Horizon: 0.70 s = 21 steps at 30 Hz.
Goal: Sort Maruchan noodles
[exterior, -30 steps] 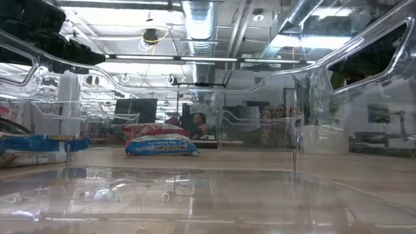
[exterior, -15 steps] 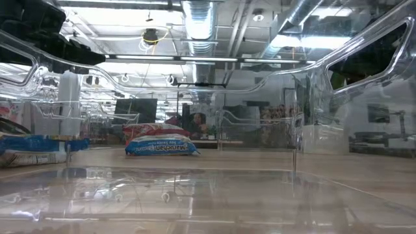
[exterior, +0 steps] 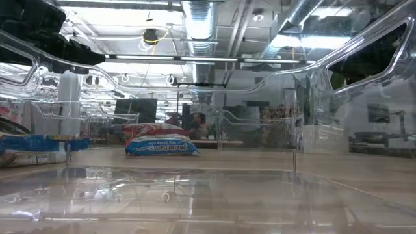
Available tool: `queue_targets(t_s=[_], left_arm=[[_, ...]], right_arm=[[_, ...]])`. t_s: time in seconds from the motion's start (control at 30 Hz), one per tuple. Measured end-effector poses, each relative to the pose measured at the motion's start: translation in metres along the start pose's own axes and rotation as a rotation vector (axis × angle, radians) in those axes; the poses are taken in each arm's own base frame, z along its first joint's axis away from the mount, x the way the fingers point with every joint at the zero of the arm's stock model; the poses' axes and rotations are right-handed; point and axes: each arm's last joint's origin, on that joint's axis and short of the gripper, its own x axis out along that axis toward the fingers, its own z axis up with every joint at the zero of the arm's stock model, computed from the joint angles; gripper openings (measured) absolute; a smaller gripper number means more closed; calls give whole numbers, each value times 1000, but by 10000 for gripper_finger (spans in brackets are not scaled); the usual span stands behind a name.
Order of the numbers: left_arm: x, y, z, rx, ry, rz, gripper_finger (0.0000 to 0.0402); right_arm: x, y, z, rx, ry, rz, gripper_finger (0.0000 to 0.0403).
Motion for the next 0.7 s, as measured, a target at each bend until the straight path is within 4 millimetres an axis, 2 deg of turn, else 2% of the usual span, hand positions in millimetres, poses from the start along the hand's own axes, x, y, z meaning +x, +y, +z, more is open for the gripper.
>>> queue_targets(t_s=[0.13, 0.23, 0.4, 0.47, 0.57, 0.7], left_arm=[[0, 0, 0, 0, 0, 0, 0], [0, 0, 0, 0, 0, 0, 0], [0, 0, 0, 0, 0, 0, 0], [0, 0, 0, 0, 0, 0, 0], [0, 0, 0, 0, 0, 0, 0], [0, 0, 0, 0, 0, 0, 0]], right_arm=[[0, 0, 0, 3, -3, 0, 49], [0, 1, 5, 84, -51, 7, 49], [-8, 2, 40, 207, -419, 70, 49], [-11, 5, 51, 263, -476, 138, 50], [-9, 11, 67, 287, -418, 192, 58], [0, 23, 85, 237, -161, 163, 85]])
